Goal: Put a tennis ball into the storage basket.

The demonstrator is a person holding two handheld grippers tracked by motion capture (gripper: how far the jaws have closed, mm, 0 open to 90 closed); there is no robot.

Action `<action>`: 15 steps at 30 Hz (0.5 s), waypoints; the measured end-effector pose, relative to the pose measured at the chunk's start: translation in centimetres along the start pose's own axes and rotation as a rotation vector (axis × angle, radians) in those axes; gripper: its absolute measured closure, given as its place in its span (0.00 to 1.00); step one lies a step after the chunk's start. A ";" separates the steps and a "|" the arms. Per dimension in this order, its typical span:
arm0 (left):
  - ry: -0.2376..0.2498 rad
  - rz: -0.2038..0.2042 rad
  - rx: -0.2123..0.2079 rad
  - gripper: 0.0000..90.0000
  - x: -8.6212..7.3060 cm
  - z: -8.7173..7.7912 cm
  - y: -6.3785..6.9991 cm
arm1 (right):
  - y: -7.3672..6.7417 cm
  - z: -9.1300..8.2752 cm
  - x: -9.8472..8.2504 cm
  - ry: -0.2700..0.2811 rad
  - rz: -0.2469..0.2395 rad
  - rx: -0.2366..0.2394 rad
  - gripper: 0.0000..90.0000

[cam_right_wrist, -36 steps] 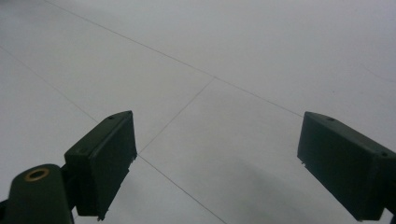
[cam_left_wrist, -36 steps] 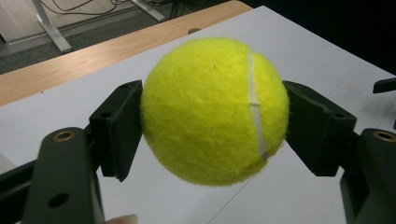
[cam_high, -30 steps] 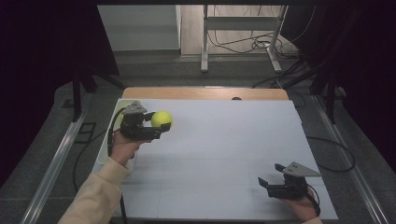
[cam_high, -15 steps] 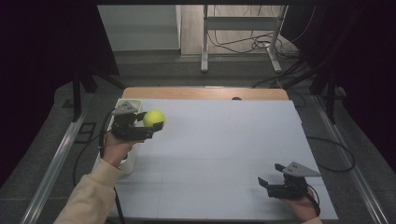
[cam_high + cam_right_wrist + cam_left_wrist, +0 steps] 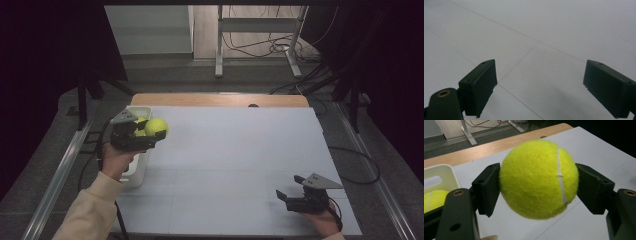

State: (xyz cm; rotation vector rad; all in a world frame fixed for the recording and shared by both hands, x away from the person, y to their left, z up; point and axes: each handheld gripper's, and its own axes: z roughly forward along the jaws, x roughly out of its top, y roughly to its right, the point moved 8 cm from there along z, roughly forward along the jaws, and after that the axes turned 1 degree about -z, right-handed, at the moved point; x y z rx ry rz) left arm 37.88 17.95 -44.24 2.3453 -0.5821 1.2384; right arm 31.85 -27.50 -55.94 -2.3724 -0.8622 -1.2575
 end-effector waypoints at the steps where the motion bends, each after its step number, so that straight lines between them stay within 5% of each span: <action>1: 0.001 -0.003 0.003 0.29 0.0 -0.1 -0.1 | 0.0 0.0 0.0 0.000 0.000 0.000 0.13; 15: 0.009 -0.036 0.052 0.29 -0.5 -1.3 -2.5 | 0.0 0.0 0.0 -0.001 0.000 0.000 0.13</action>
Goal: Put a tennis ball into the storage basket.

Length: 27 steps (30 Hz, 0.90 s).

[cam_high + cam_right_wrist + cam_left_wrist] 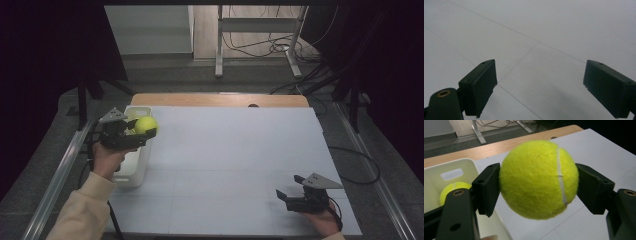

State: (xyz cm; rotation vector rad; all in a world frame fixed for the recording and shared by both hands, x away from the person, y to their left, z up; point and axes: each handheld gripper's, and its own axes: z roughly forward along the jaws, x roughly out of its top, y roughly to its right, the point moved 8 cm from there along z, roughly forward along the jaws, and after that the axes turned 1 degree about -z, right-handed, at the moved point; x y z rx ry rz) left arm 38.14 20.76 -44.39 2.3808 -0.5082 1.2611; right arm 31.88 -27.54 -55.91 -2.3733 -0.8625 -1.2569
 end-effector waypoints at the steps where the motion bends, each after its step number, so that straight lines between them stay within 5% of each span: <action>1: -0.001 -0.002 0.004 0.29 0.0 0.0 -0.2 | 0.0 0.0 0.0 0.000 0.000 -0.001 0.13; 27: -0.039 -0.065 0.101 0.29 -1.2 -0.2 -4.5 | 0.0 0.1 0.0 -0.001 -0.002 0.000 0.13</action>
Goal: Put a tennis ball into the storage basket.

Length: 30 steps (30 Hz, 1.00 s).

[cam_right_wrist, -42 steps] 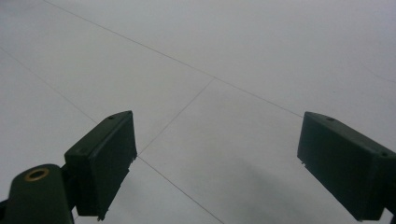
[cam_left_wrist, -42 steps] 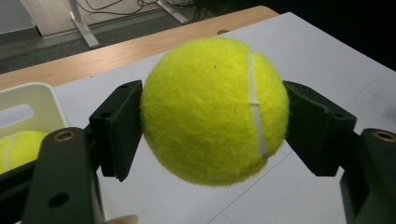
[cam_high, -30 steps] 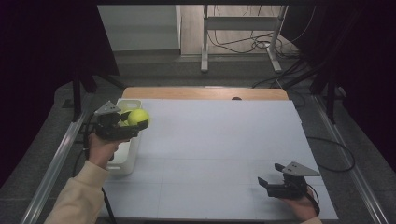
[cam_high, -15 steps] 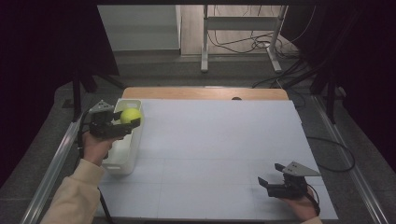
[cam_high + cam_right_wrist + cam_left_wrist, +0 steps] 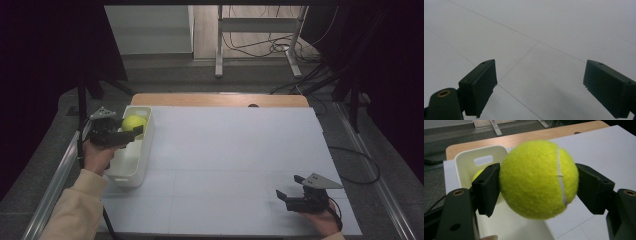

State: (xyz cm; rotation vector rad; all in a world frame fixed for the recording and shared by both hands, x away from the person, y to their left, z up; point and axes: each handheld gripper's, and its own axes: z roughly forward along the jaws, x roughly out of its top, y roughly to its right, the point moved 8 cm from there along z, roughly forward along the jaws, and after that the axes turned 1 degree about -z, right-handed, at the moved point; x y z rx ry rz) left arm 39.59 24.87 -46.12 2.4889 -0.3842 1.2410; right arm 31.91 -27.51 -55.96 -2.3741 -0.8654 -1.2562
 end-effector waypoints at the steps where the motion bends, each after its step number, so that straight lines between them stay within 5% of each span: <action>1: -0.003 -0.001 0.003 0.29 0.0 0.0 -0.1 | 0.0 0.0 0.0 0.000 -0.001 0.000 0.13; 14: -0.035 0.001 0.040 0.29 -0.3 1.0 -1.1 | 0.0 0.0 0.0 0.000 -0.001 0.001 0.13; 30: -0.140 -0.004 0.076 0.29 -1.4 2.6 -2.5 | 0.0 0.0 0.0 -0.002 0.000 0.003 0.13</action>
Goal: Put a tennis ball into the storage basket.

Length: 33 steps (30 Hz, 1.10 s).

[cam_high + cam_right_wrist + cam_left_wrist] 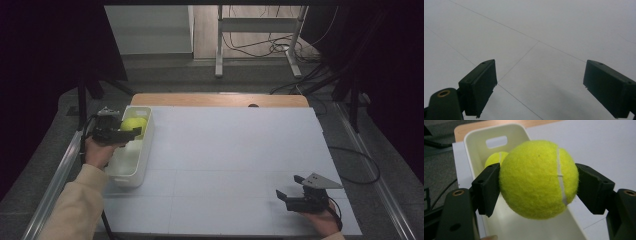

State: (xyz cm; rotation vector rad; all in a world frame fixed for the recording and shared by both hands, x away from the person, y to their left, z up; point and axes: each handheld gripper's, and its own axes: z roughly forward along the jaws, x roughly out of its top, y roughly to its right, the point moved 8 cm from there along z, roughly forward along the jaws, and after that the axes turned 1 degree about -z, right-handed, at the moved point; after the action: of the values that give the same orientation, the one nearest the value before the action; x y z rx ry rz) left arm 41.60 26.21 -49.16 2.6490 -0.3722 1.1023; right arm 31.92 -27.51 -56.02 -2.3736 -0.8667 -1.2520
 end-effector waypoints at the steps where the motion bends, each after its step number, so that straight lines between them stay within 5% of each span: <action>1: -0.006 0.003 0.004 0.29 0.0 0.1 0.0 | 0.0 0.0 0.0 0.000 -0.001 0.000 0.13; 9: -0.057 0.008 0.014 0.29 -0.4 0.8 -0.3 | 0.0 0.0 0.0 0.000 -0.001 0.000 0.13; 22: -0.077 0.005 0.002 0.29 -0.7 0.7 -0.3 | 0.0 0.0 0.0 -0.001 -0.005 -0.002 0.13; 27: -0.016 -0.002 0.030 0.16 -0.1 0.2 -0.5 | -0.1 0.0 0.0 0.003 -0.002 0.003 0.13; 33: 0.022 -0.021 -0.007 0.10 0.3 -0.7 0.0 | 0.0 0.0 0.0 0.004 0.000 0.004 0.13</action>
State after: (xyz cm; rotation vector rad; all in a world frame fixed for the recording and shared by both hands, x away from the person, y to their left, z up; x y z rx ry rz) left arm 41.33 26.35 -48.50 2.6264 -0.3426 1.1207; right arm 31.94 -27.51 -55.98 -2.3671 -0.8670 -1.2534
